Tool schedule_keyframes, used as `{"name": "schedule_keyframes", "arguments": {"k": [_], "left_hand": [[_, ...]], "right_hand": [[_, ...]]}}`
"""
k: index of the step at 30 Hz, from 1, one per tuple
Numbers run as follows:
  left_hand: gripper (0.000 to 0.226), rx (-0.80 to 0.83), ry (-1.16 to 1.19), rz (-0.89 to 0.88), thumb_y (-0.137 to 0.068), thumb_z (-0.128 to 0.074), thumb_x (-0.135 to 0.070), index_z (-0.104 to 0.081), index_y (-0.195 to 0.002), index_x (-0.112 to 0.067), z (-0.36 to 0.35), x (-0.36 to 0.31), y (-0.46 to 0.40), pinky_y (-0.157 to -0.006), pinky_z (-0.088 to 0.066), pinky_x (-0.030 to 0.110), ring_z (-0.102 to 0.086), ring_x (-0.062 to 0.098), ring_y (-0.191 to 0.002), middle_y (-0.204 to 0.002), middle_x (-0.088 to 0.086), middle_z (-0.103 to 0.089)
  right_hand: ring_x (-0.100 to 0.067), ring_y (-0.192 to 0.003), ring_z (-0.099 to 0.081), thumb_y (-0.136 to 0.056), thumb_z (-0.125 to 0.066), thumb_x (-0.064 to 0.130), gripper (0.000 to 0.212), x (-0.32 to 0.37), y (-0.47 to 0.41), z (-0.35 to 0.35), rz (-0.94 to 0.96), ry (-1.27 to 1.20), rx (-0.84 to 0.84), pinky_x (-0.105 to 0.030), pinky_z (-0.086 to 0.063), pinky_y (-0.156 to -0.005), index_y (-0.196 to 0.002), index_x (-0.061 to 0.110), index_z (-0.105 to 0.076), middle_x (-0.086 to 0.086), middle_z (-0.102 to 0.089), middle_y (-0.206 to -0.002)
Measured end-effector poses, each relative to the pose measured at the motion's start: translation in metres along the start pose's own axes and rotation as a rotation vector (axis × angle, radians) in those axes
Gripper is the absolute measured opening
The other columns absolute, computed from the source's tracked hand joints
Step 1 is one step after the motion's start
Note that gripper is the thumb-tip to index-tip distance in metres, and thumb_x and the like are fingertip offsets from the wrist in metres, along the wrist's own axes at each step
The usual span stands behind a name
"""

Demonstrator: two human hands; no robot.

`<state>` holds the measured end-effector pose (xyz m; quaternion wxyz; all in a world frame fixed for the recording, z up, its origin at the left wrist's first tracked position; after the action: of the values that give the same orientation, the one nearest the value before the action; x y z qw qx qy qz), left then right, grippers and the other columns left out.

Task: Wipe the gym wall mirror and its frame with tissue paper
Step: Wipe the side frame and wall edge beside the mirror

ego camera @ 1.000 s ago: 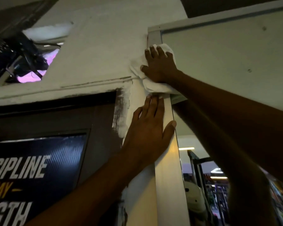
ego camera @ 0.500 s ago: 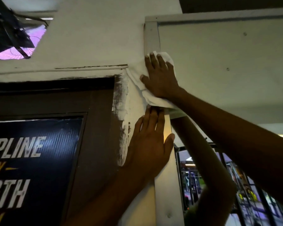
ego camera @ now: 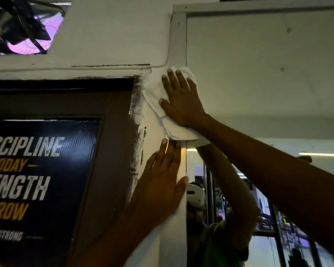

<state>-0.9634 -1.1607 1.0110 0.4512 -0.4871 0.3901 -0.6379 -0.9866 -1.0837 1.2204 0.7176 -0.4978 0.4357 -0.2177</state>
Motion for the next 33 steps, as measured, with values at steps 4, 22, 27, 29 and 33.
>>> {"name": "schedule_keyframes", "arguments": {"k": [4, 22, 27, 29, 33], "left_hand": [[0.078, 0.121, -0.007, 0.079, -0.093, -0.006, -0.065, 0.027, -0.154, -0.03, 0.007, -0.012, 0.016, -0.121, 0.015, 0.026, 0.031, 0.009, -0.153, -0.165, -0.007, 0.034], [0.087, 0.249, -0.031, 0.103, -0.096, -0.02, -0.067, 0.023, -0.157, -0.023, 0.013, -0.016, 0.034, -0.127, 0.005, 0.034, 0.024, 0.013, -0.156, -0.167, -0.001, 0.029], [0.088, 0.192, -0.001, 0.109, -0.096, -0.023, -0.061, 0.018, -0.16, -0.018, 0.008, -0.019, 0.051, -0.12, 0.016, 0.026, 0.024, 0.013, -0.156, -0.167, 0.0, 0.026], [0.086, 0.19, 0.031, 0.091, -0.098, -0.029, -0.055, 0.013, -0.162, -0.015, 0.002, -0.026, 0.076, -0.124, 0.008, 0.03, 0.018, 0.016, -0.158, -0.17, 0.003, 0.019], [0.087, 0.216, 0.114, 0.084, -0.099, -0.036, -0.051, 0.013, -0.162, -0.017, -0.008, -0.036, 0.124, -0.125, 0.002, 0.033, 0.012, 0.018, -0.159, -0.171, 0.002, 0.016]], "right_hand": [[-0.032, -0.162, 0.002, -0.107, -0.037, 0.052, 0.077, -0.005, -0.018, 0.006, -0.045, -0.011, 0.002, -0.05, 0.002, -0.13, -0.167, 0.013, -0.007, -0.014, 0.001, -0.175], [-0.032, -0.162, 0.001, -0.101, -0.025, 0.053, 0.078, 0.02, 0.052, 0.002, 0.037, -0.029, 0.048, -0.053, 0.0, -0.13, -0.168, 0.014, -0.011, -0.014, -0.002, -0.175], [-0.035, -0.162, -0.001, -0.101, -0.03, 0.053, 0.079, 0.04, 0.076, -0.004, -0.033, -0.027, 0.006, -0.056, -0.003, -0.129, -0.167, 0.012, -0.015, -0.016, -0.005, -0.175], [-0.035, -0.161, -0.003, -0.102, -0.032, 0.052, 0.078, 0.052, 0.107, -0.01, -0.02, -0.046, -0.021, -0.057, -0.003, -0.13, -0.167, 0.011, -0.017, -0.017, -0.007, -0.174], [-0.036, -0.162, -0.003, -0.102, -0.026, 0.053, 0.078, 0.065, 0.139, -0.014, -0.002, -0.017, 0.032, -0.055, -0.001, -0.13, -0.167, 0.011, -0.016, -0.017, -0.006, -0.174]]}}
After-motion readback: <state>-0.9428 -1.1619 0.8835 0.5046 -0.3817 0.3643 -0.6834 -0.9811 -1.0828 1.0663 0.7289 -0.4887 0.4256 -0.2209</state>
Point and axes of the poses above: each hand's wrist, its own y-axis away from the middle knuckle, its own z-axis out of the back of the hand, x = y × z, the point moved 4 cm from there along -y, towards the middle knuckle
